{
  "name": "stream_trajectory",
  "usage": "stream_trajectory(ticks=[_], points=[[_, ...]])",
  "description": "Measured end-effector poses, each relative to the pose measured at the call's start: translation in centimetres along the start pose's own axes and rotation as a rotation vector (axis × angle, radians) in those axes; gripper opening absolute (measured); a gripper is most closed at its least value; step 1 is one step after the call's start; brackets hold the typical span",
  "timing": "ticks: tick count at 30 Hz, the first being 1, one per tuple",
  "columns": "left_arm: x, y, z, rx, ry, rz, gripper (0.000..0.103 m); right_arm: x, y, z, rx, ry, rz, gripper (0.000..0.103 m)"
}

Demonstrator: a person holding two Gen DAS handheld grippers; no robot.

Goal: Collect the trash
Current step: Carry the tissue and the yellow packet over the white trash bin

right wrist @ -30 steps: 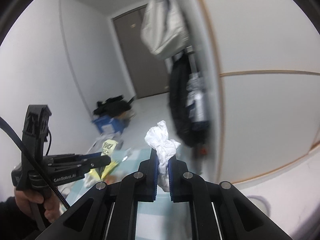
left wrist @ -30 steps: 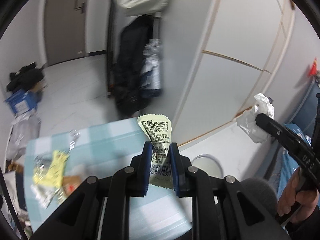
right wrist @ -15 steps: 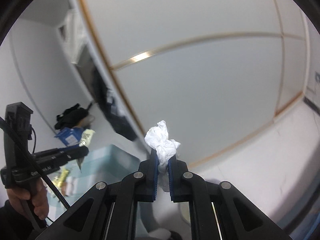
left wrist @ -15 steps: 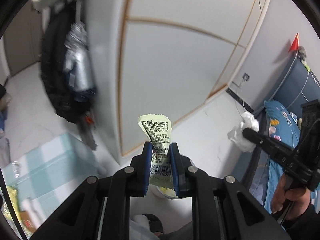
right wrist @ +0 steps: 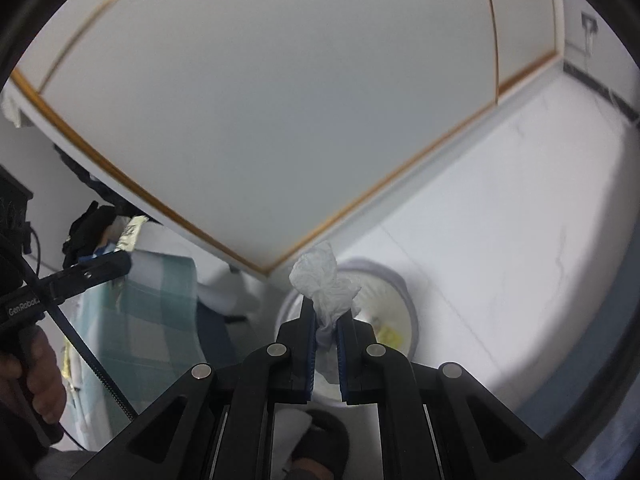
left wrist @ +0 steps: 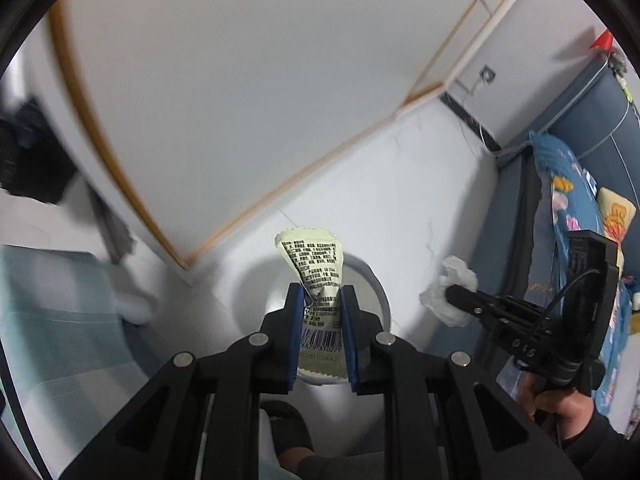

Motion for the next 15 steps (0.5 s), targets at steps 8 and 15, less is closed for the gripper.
stream_trajectory(ticks=[8, 15], points=[[6.1, -2.3, -2.7, 0.056, 0.158, -0.007, 0.014, 5.2, -3.3, -3.8, 0.07, 0.144, -0.008, 0.008], [8.7, -1.2, -5.5, -0.048, 0.258, -0.033, 0.014, 8.5, -4.4, -6.8, 0.167, 0.242, 0.01, 0.008]])
Point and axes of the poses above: each gripper's, at about its wrist camera, not at the fingertips, and x roughly the way its jaws point, y to its left, z to its top, the point moved 8 cm from there along x, roughly the way its jaws point, and after that the axes turned 11 degrees about -y, right-handed, at the moved point
